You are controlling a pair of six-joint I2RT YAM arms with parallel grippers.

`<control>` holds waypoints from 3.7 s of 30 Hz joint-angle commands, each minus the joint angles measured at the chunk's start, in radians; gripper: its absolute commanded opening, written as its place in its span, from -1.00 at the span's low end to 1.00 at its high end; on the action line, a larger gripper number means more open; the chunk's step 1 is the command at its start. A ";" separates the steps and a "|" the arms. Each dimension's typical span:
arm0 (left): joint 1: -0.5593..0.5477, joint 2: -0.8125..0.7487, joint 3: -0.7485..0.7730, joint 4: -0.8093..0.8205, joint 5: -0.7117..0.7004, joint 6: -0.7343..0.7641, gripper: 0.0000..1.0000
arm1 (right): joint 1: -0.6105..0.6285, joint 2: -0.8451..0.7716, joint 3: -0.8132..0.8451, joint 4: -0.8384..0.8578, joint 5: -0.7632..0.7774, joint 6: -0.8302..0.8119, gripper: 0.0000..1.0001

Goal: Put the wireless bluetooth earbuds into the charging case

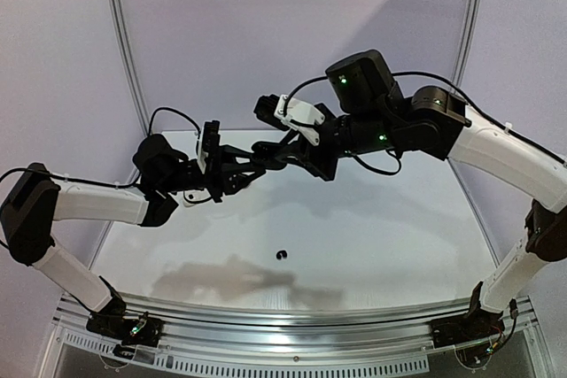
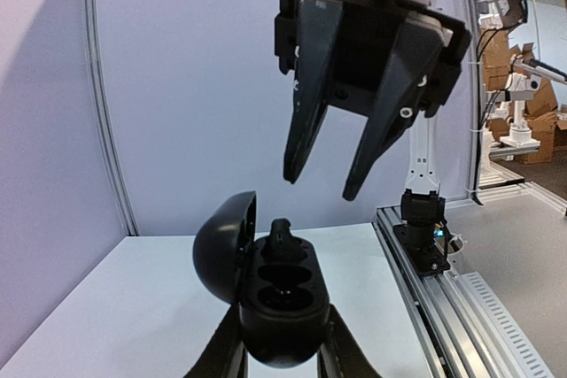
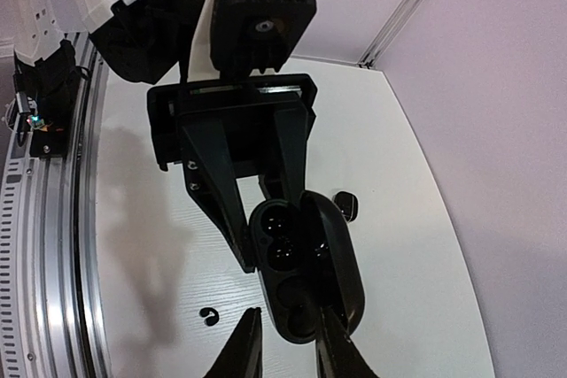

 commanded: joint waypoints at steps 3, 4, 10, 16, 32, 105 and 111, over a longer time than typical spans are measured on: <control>0.000 -0.021 0.012 0.014 -0.003 0.000 -1.00 | -0.006 0.041 0.018 -0.040 0.031 -0.023 -0.59; 0.000 -0.021 0.011 0.014 -0.003 0.001 -1.00 | -0.006 0.045 0.021 -0.036 0.038 -0.024 -0.59; 0.000 -0.024 0.006 0.017 0.002 0.010 -1.00 | -0.017 0.053 0.022 -0.033 0.042 -0.023 -0.59; 0.000 -0.025 0.003 0.019 0.003 0.012 -1.00 | -0.017 0.051 0.023 -0.035 0.028 -0.018 -0.77; -0.001 -0.028 0.003 0.038 -0.001 0.013 -1.00 | -0.019 0.093 0.050 -0.083 0.016 -0.055 -0.93; 0.015 -0.025 -0.005 0.110 -0.003 -0.128 -1.00 | -0.210 -0.198 -0.203 0.324 -0.391 0.359 -0.37; 0.022 -0.031 -0.005 0.152 0.017 -0.191 -1.00 | -0.265 -0.243 -0.298 0.375 -0.419 0.520 -0.05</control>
